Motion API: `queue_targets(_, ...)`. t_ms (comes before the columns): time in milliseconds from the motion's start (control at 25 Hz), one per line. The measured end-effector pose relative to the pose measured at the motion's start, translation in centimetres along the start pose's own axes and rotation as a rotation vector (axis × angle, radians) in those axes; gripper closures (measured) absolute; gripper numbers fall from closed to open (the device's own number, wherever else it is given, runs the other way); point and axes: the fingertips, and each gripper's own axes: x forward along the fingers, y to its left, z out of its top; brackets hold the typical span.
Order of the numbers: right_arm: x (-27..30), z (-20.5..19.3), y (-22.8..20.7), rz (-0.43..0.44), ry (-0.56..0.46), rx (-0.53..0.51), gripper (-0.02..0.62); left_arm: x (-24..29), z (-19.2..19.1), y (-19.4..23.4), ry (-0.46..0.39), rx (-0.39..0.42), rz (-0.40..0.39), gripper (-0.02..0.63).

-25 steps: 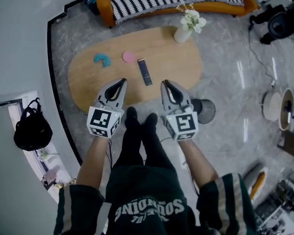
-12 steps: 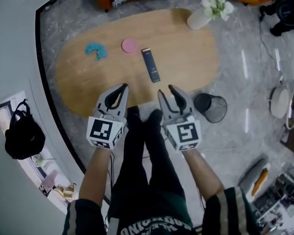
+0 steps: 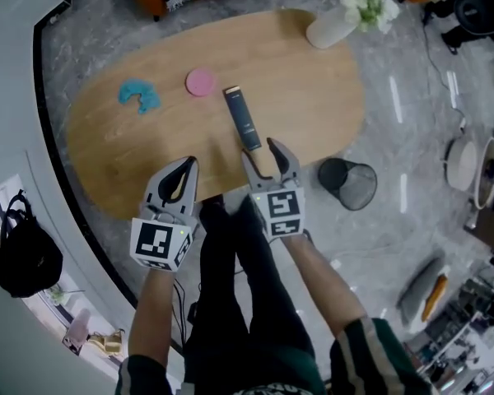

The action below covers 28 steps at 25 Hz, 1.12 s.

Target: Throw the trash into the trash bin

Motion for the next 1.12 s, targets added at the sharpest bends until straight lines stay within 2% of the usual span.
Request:
queue_targets(200,5.0,-6.2,-1.8,-0.058,0.189,-0.004,0.385,0.1,-2.8,0.4,0.029,-0.023,-0.013,0.609)
queue_targets(400,7.6,-9.7,-2.3,-0.102,0.319,-0.032,0.386,-0.7,-5.8,1.0,0.086,-0.035,-0.045,0.609)
queue_targets(720,8.6,-12.4,-2.6,-0.154,0.404,-0.004,0.4,-0.3,-7.8,1.6,0.136,-0.046,-0.096,0.608)
queue_targets(840,8.4,-11.8,-2.6,-0.159,0.382,0.009,0.405,0.1,-8.3,1.8,0.152,-0.027,-0.123,0.608)
queue_targets(1120,7.1,-11.1,-2.0,-0.121,0.343,-0.033,0.408,1.4,-8.1,1.8,0.192,0.009,-0.162,0.607)
